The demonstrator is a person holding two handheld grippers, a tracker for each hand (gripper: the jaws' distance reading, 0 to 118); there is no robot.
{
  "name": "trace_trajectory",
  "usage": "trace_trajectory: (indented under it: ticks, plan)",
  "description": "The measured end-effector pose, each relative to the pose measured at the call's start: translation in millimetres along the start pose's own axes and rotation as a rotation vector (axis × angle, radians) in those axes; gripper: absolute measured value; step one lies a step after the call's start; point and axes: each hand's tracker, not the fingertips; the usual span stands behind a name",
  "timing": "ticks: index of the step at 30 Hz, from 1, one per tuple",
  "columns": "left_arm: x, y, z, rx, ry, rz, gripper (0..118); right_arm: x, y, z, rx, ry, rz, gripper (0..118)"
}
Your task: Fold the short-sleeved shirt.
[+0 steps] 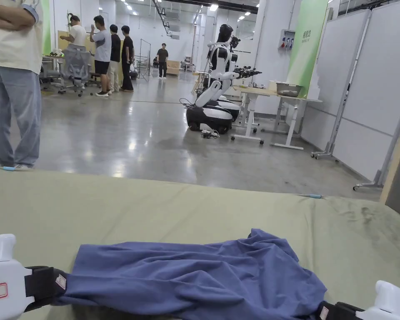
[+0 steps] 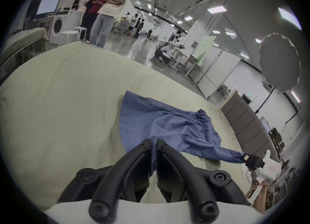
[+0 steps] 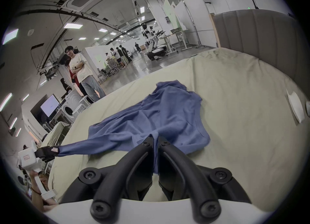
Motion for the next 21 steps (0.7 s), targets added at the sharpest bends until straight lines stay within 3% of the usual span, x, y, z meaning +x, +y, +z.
trace_trajectory:
  ticks: [14, 21]
  plan:
    - [-26.0, -55.7, 122.1, 0.041, -0.08, 0.055, 7, 19.9, -56.9, 136.7, 0.012, 0.032, 0.019, 5]
    - [-43.6, -99.7, 151.8, -0.019, -0.095, 0.145, 7, 41.5, -91.1, 172.5, 0.002, 0.018, -0.09, 5]
